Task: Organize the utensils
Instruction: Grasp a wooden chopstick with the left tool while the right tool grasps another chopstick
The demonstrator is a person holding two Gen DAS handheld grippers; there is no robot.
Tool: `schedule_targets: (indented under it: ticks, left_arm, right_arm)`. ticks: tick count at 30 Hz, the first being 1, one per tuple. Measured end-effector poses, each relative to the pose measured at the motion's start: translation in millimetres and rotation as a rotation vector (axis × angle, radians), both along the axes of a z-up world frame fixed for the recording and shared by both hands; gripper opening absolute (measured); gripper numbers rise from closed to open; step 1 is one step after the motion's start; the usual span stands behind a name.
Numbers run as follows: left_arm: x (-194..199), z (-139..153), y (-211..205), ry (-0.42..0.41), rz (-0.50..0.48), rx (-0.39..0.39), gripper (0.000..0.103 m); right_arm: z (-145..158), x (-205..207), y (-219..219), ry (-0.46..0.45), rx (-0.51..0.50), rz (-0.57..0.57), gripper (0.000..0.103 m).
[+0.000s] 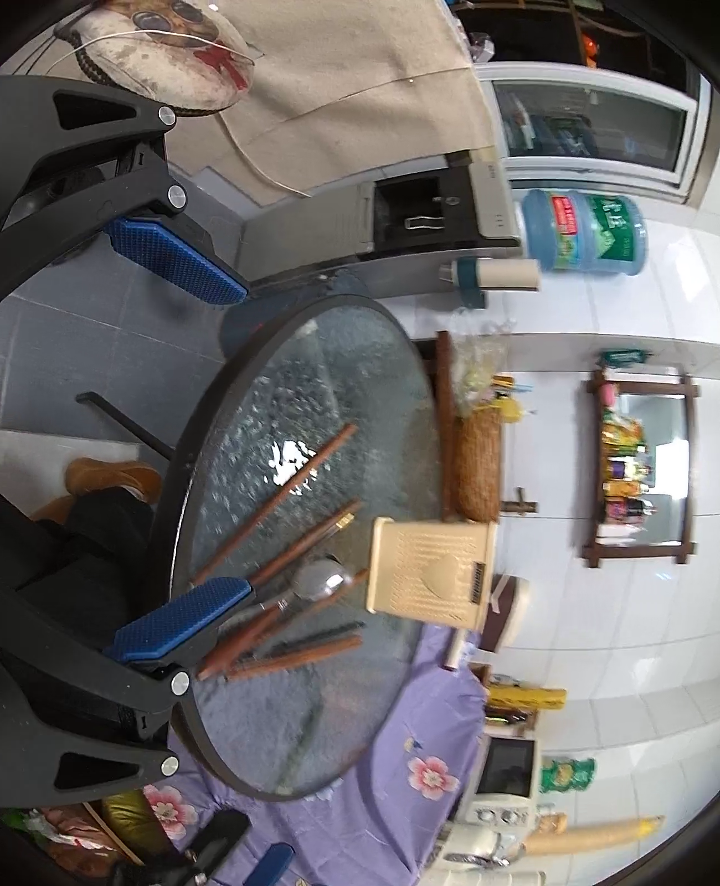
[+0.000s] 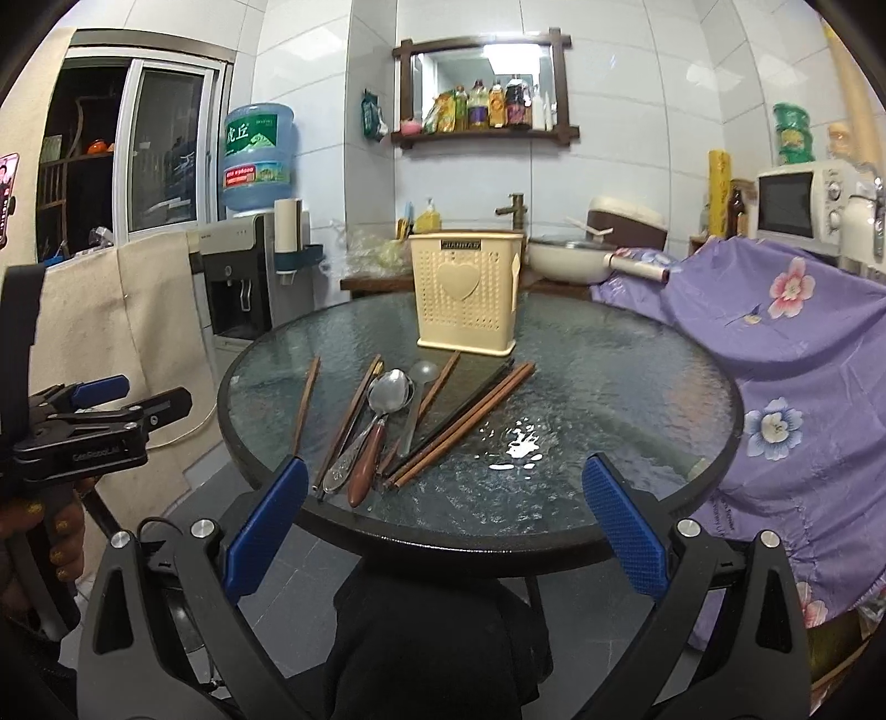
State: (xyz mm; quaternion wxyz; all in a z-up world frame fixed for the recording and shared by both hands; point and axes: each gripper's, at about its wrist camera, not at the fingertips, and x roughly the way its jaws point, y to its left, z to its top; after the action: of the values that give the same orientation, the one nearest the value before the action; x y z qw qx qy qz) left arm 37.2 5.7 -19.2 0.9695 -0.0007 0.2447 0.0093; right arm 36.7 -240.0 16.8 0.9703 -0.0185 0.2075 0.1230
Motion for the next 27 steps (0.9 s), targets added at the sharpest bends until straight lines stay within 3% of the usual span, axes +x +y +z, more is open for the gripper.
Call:
schedule_targets:
  ticks: [4,8,14,19,24,27]
  left_arm:
    - [30.4,-3.7,9.6,0.068,0.003,-0.008,0.097]
    - [64.3,-0.9,19.6,0.101,-0.004,-0.022,0.096]
    - [114.5,-0.4,14.7,0.156,-0.018,0.042,0.091]
    - [147.8,-7.6,1.7,0.195,-0.040,0.112,0.091]
    - [162.6,-11.8,-4.1,0.217,-0.058,0.127,0.091]
    - [167.0,-14.9,-3.9,0.226,-0.060,0.138,0.091]
  right_arm:
    - [-0.9,26.5,-5.1,0.057,0.012,0.019,0.098]
    - [-5.4,65.6,-6.3,0.129,-0.063,-0.005,0.098]
    - [-16.7,131.7,-19.1,0.236,-0.099,-0.026,0.098]
    - [-23.7,186.2,-13.6,0.278,-0.223,-0.062,0.098]
    - [-36.5,219.9,-1.9,0.367,-0.226,-0.009,0.098]
    - [-39.4,227.0,3.2,0.394,-0.282,-0.009,0.098]
